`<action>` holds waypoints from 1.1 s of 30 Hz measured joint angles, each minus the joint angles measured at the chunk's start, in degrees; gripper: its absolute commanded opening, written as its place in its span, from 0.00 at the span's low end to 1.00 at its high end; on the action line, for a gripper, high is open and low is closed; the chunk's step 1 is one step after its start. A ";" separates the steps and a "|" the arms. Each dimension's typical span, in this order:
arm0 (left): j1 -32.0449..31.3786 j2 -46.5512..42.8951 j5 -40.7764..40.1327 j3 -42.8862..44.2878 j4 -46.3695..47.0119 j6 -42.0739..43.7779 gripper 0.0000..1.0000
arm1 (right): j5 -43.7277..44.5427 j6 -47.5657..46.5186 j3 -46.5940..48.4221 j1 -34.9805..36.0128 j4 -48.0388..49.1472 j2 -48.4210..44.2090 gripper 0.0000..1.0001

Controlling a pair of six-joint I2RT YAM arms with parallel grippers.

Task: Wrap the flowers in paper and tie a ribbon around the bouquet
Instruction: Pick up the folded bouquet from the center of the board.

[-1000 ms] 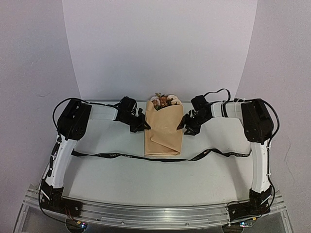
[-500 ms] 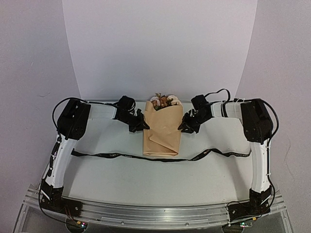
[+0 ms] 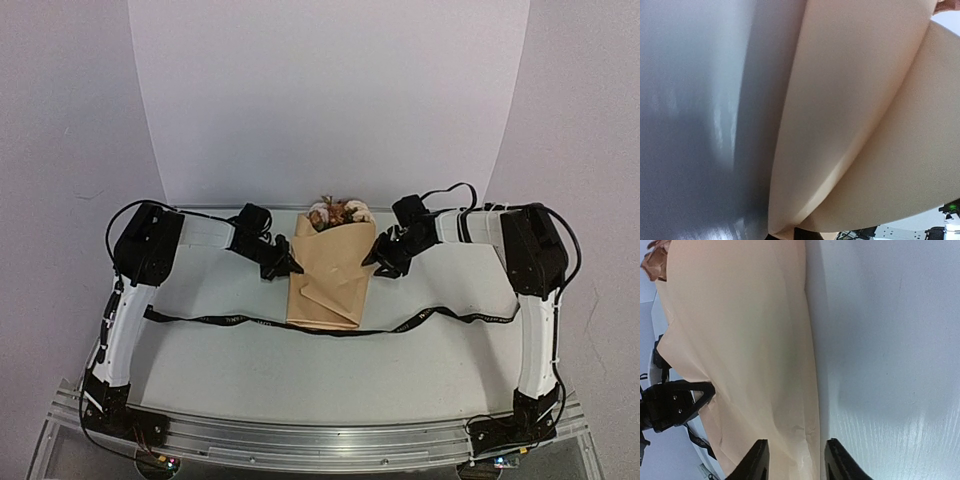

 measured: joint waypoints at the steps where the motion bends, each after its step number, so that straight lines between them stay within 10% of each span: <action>1: 0.11 -0.49 0.44 -1.01 0.55 -0.55 0.00 | 0.06 -0.04 -0.69 0.16 -0.02 -0.78 0.51; 28: 1.78 -4.37 5.39 -9.84 7.34 -8.85 0.00 | 0.26 2.84 -7.26 3.75 7.20 -1.28 0.51; 33: 1.78 -4.39 5.50 -9.86 7.36 -8.83 0.00 | 0.40 3.16 -7.06 3.84 7.98 -0.60 0.35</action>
